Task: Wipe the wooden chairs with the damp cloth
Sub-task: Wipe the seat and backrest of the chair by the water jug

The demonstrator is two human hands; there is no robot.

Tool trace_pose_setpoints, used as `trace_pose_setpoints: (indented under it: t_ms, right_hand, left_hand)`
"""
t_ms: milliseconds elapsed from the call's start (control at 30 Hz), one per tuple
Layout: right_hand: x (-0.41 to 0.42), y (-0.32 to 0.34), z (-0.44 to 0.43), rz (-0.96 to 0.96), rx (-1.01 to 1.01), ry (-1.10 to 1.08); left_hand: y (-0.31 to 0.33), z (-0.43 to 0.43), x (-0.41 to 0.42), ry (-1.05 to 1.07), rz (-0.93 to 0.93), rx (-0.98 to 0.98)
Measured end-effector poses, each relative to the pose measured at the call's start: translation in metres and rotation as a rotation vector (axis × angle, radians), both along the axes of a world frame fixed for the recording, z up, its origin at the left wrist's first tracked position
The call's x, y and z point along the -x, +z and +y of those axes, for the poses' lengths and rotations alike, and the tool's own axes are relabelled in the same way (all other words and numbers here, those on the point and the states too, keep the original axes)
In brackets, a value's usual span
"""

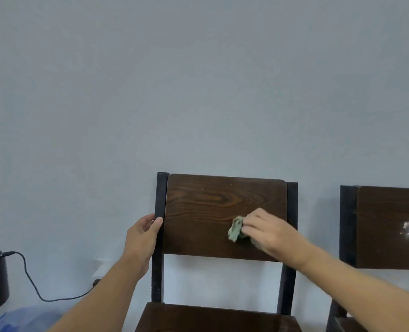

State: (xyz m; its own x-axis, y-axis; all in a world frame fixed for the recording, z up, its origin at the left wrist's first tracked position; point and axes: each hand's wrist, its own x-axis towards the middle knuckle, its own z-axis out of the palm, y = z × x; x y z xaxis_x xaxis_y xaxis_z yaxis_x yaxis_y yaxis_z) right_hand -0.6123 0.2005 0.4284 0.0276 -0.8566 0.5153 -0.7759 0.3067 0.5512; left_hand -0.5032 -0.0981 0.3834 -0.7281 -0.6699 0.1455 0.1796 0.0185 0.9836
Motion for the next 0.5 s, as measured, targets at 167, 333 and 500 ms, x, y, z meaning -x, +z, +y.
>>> trace_pose_setpoints:
  t_ms: [167,333,500]
  right_hand:
    - [0.010,0.053,-0.082,-0.137,0.585,-0.027]
    - [-0.025,-0.017,-0.121,-0.032,0.106,0.125]
    - [0.003,0.016,-0.045,0.045,0.174,0.044]
  left_hand:
    - [0.000,0.000,-0.001,-0.003,0.011,-0.009]
    - [-0.001,0.000,0.000,0.000,0.007,-0.010]
    - [-0.003,-0.001,0.002,-0.012,0.010,0.002]
